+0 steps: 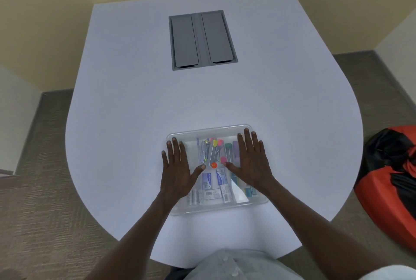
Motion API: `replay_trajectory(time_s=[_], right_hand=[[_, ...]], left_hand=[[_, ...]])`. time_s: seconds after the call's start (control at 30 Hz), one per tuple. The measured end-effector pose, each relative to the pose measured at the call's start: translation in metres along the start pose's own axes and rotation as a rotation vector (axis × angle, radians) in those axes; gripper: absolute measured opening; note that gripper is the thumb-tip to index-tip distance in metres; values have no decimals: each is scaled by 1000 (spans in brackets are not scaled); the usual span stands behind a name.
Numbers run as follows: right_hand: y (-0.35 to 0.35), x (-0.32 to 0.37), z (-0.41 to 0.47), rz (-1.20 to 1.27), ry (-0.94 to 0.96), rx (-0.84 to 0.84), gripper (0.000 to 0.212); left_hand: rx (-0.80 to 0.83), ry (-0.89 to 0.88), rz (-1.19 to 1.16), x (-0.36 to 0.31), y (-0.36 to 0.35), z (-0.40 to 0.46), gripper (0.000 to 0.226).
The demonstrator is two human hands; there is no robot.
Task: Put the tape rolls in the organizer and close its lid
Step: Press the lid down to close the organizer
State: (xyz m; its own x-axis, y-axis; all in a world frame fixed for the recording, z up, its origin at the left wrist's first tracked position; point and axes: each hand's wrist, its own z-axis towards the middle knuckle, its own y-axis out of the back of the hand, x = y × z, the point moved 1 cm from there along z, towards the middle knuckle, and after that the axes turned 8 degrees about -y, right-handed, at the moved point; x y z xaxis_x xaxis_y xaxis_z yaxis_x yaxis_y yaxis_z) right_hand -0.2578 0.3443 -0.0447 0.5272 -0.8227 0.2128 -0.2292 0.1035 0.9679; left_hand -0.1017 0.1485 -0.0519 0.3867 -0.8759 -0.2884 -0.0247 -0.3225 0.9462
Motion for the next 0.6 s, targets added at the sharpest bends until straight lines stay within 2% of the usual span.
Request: replay_trajectory(time_s=[0.17,0.27,0.4,0.6], right_hand=[[17,19,43,-176,82,200,127],[14,22,54,-196,75,314,132],[13,28,59,-129,10,435,132],[21,42,66,-147,-38,512,133]], left_hand=[[152,-18,101,-1,20,45,149],[259,-3,61,5,13,55,153],[321,46,-39,11,6,58,155],[387,70,-25,3,14,69,154]])
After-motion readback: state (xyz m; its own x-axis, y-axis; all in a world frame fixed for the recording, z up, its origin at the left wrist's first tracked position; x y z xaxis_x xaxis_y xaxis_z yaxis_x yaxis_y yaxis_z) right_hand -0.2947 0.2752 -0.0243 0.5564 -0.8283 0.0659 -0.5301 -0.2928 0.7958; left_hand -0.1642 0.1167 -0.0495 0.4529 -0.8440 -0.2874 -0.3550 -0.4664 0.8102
